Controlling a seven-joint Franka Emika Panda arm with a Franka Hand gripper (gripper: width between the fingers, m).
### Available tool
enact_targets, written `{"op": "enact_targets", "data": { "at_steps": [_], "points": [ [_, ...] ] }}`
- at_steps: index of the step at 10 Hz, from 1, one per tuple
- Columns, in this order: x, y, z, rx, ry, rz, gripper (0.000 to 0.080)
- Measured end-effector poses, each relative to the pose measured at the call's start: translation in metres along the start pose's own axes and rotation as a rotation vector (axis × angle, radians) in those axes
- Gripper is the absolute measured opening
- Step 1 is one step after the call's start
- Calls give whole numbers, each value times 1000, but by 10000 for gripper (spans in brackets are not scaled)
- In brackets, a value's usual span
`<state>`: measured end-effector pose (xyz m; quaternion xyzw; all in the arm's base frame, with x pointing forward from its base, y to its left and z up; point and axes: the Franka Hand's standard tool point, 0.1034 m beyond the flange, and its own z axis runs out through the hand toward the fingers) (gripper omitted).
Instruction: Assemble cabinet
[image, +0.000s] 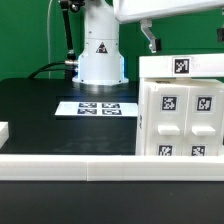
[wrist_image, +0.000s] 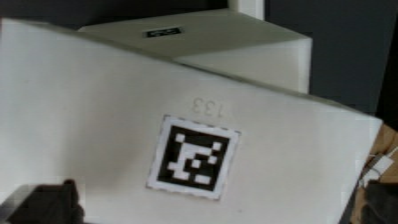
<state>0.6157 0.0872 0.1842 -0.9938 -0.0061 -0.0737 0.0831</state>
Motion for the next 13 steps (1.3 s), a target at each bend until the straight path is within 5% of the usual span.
{"op": "enact_targets", "data": {
  "at_steps": [4,8,13],
  "points": [
    [-3,4,3,-19,-19,-394,797],
    [-8,4,12,-65,-69,-801,797],
    [-15,3,26,-64,-87,-889,797]
  ]
}}
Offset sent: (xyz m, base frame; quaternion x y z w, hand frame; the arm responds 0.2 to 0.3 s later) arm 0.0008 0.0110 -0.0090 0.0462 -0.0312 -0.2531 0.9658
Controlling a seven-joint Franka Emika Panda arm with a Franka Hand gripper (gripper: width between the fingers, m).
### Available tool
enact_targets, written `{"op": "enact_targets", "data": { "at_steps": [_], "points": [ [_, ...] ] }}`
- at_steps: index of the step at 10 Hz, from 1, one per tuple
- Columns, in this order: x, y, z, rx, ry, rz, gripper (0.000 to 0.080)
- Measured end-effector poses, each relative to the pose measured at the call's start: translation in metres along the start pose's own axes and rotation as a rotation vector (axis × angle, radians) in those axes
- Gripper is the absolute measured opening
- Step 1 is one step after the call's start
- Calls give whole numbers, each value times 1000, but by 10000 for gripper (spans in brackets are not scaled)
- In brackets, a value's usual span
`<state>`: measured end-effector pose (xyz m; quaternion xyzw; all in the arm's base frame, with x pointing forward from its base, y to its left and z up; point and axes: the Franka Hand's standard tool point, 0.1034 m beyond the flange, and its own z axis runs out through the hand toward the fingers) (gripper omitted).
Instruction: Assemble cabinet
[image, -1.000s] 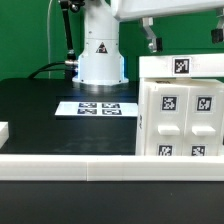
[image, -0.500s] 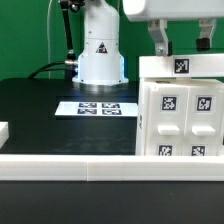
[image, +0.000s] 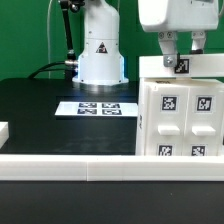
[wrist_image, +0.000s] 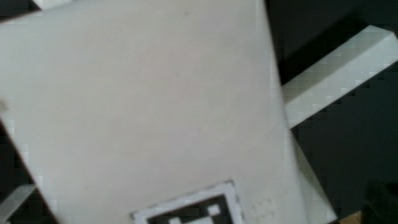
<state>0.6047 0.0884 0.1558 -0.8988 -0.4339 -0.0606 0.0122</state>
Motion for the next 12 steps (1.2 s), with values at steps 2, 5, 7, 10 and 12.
{"op": "enact_targets", "data": {
  "at_steps": [2,5,7,10,12],
  "points": [
    [-1,2,-1,-3,-1,7,687],
    [-2,4,-1,-6,-3,45,557],
    [-2,4,-1,-6,-3,95,557],
    [-2,4,-1,-6,-2,342,557],
    [-3,4,-1,-6,-1,475,558]
  ]
}}
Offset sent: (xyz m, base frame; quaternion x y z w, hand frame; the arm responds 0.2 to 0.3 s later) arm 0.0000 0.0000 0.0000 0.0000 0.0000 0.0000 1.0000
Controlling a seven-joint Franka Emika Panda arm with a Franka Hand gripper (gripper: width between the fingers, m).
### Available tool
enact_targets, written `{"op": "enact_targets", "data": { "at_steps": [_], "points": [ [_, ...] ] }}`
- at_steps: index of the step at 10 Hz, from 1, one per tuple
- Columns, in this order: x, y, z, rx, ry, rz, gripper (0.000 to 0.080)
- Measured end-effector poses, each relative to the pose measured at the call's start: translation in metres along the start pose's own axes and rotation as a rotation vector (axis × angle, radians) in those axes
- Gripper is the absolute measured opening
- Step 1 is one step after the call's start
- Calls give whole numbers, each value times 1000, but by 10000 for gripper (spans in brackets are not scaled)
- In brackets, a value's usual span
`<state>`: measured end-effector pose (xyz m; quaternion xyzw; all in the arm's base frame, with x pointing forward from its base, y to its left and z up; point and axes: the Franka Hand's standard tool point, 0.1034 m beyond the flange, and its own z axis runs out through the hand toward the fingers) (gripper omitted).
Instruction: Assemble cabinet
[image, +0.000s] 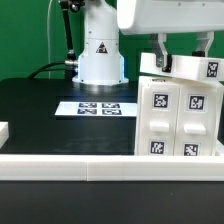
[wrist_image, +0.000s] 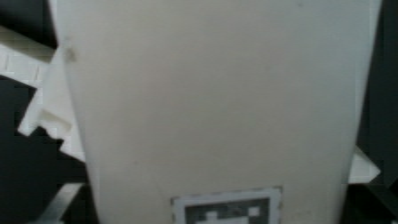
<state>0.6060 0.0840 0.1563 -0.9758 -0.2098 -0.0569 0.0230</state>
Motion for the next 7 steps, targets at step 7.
{"op": "enact_targets", "data": {
  "at_steps": [7],
  "points": [
    [1,2,2,-10,70,597,560]
  ]
}}
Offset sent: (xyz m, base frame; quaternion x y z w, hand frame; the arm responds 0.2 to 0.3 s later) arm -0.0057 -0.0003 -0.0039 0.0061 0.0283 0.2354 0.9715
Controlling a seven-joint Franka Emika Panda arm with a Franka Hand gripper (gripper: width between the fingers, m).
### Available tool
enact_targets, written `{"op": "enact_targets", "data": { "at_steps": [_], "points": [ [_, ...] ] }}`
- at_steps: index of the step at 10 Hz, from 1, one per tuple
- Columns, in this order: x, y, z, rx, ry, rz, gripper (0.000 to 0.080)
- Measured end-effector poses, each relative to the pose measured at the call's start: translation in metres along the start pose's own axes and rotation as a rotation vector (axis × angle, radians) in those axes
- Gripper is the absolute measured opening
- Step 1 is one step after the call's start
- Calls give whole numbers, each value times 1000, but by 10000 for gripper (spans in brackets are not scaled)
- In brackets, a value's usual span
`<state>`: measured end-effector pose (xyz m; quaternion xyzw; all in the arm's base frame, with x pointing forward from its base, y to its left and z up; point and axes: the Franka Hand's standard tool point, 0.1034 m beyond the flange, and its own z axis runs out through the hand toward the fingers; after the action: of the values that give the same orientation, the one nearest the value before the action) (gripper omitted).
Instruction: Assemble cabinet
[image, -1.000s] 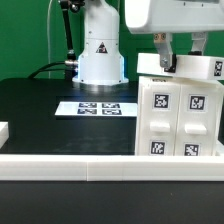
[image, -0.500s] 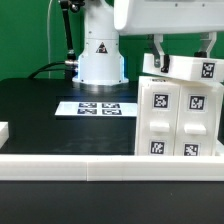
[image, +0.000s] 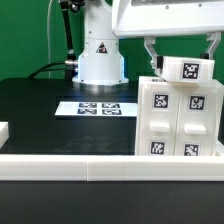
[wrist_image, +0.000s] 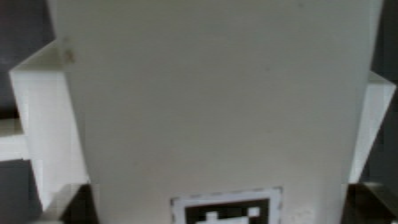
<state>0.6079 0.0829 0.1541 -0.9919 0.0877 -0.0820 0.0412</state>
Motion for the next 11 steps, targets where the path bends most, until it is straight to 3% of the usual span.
{"op": "enact_targets", "data": {
  "at_steps": [6,11],
  "points": [
    [0,0,0,14,6,405,560],
    [3,-2,0,141,125,1033,560]
  ]
}}
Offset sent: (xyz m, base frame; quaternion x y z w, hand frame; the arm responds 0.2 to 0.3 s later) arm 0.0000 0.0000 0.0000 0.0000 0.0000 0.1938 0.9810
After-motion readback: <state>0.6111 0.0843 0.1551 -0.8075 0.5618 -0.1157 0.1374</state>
